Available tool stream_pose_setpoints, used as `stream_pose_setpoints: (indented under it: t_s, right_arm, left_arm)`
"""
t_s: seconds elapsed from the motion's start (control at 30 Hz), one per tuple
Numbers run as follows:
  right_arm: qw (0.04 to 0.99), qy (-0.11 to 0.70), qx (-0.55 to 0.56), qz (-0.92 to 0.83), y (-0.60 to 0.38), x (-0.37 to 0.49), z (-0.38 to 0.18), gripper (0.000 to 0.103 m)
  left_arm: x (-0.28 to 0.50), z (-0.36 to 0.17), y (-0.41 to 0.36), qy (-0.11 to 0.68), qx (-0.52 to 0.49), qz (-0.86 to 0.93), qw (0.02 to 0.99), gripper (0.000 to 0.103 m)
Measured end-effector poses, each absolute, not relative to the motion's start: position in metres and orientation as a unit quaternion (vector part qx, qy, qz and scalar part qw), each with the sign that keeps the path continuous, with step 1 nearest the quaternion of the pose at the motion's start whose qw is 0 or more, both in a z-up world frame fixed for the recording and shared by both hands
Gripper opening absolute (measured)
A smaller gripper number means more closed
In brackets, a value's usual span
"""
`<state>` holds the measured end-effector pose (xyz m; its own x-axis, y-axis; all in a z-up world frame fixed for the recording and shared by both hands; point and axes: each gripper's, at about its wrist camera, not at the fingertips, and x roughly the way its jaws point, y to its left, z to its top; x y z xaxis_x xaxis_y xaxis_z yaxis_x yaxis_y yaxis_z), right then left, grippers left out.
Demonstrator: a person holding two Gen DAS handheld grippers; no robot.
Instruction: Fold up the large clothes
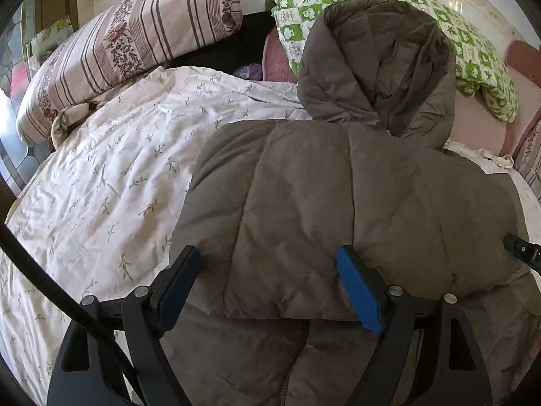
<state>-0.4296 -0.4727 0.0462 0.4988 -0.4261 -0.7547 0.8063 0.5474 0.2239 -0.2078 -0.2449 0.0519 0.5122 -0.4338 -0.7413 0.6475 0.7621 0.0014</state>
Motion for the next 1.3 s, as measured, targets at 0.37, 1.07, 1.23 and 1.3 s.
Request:
stream_pose_setpoints:
  t_s: [0.37,1.07,1.23,1.3]
  right_arm:
    - [0.835,0.307,0.269,-0.37,-0.453,-0.432,0.072,0.045]
    - [0.826,0.336,0.273,-0.36,-0.454,-0.421,0.052,0.047]
    - [0.826,0.336,0.273,-0.359,-0.454,-0.421,0.052,0.049]
    - [0.826,0.337,0.273,-0.359,-0.454,-0.42,0.052,0.049]
  left_arm:
    - [-0.216,0.066,-0.241,0.362,0.127,-0.321,0.866,0.082]
    - [-0.222,0.06,-0.249,0.366,0.146,-0.329,0.858,0.082]
    - [-0.223,0.06,-0.249,0.366,0.146,-0.329,0.858,0.082]
    - [-0.223,0.06,-0.249,0.366,0.146,-0.328,0.858,0.082]
